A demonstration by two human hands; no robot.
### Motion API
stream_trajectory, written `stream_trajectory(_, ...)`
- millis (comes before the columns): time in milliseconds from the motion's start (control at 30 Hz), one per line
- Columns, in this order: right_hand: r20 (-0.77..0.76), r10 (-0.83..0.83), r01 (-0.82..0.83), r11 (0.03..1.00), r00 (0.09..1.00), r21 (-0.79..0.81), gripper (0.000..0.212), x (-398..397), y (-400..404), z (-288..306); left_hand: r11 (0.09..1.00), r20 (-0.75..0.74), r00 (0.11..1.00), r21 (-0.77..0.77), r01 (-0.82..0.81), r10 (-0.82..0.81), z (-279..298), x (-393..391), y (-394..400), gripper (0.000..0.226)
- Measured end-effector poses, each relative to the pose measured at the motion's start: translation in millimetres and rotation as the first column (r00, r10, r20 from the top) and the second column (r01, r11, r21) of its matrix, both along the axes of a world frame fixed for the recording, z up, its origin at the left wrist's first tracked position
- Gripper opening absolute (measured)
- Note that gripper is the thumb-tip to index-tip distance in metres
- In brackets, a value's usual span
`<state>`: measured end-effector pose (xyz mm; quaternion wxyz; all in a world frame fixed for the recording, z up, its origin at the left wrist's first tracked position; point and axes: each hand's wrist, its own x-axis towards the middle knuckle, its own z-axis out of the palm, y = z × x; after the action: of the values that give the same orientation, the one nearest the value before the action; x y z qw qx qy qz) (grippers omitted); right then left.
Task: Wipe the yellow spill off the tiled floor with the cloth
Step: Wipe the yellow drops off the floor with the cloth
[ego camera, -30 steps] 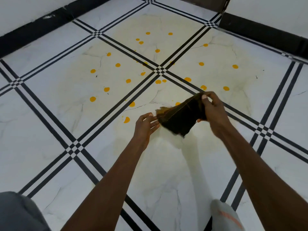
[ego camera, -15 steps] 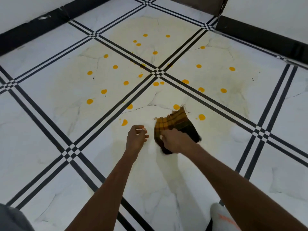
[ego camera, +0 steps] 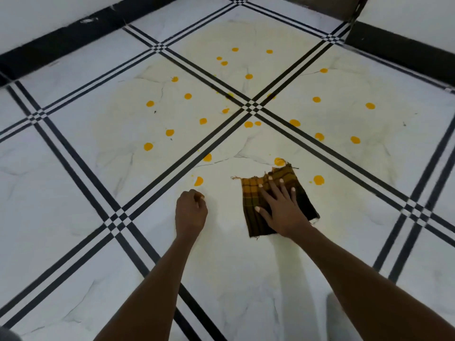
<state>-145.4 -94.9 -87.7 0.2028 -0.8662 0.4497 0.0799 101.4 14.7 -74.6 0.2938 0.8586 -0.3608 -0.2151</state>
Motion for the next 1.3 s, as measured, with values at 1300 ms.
stream_trajectory(1300, -0.006, 0.637, -0.623, 0.751, 0.771, -0.22, 0.07, 79, -85, -11, 0.993, 0.447, 0.889, 0.108, 0.054, -0.097, -47, 66, -9, 0.057)
